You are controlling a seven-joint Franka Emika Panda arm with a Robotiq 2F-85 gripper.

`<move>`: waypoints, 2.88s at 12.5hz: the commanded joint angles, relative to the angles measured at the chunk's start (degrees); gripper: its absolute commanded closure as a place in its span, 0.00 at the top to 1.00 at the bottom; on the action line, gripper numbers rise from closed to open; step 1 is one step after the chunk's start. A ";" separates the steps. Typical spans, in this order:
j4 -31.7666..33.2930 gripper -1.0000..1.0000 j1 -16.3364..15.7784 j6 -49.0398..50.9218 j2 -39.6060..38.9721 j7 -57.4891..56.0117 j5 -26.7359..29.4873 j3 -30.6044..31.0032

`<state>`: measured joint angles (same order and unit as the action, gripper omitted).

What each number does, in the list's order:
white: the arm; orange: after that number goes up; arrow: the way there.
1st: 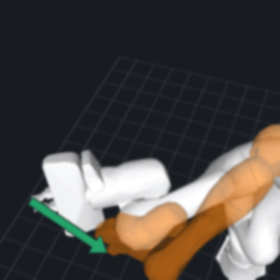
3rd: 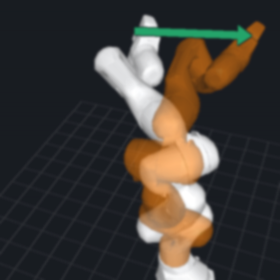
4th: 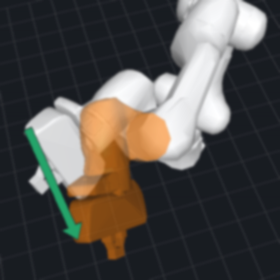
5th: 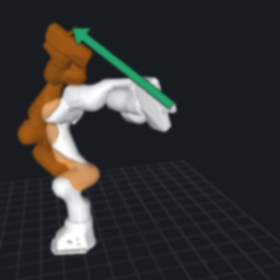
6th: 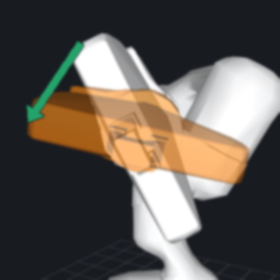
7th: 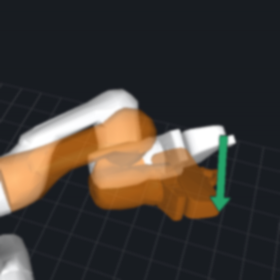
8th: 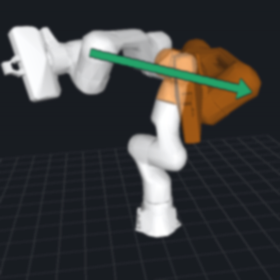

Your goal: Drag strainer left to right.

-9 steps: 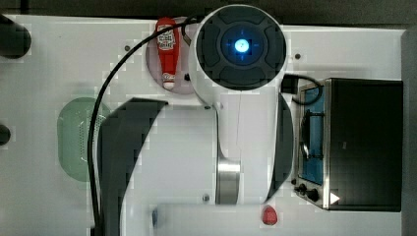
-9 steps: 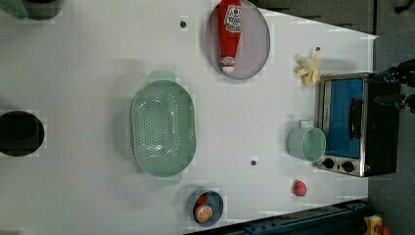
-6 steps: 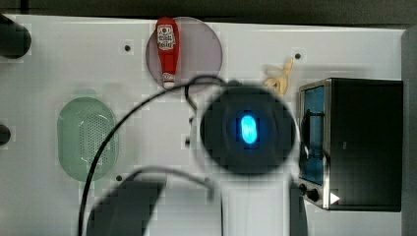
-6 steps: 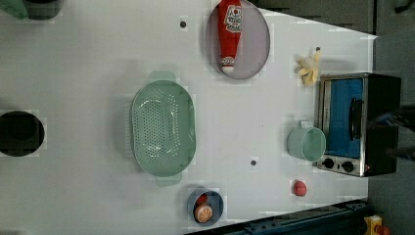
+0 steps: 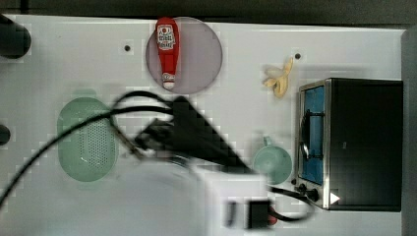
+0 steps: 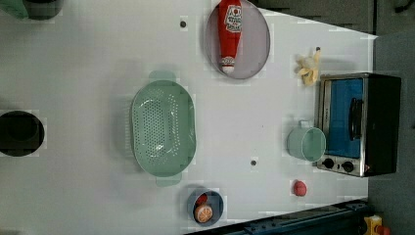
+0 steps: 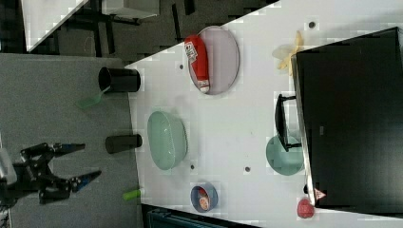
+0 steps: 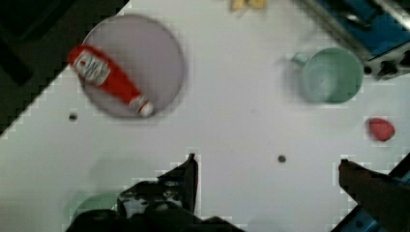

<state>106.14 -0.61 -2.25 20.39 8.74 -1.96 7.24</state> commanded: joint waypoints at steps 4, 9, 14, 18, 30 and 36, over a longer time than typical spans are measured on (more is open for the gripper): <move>2.60 1.00 -1.02 -6.28 -14.92 25.08 -0.64 16.87; 4.88 1.00 -1.19 -18.08 -26.82 47.72 -0.75 23.99; 8.17 1.00 -2.25 -31.40 -38.23 61.77 -1.45 24.54; 9.59 1.00 -2.56 -43.38 -47.01 71.13 -2.98 24.31; 16.97 1.00 -2.48 -58.15 -52.15 71.36 -10.63 17.82; 20.50 1.00 -0.89 -58.41 -50.13 71.03 -11.26 14.37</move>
<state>126.01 -3.37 -59.98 -31.87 78.89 -13.84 22.81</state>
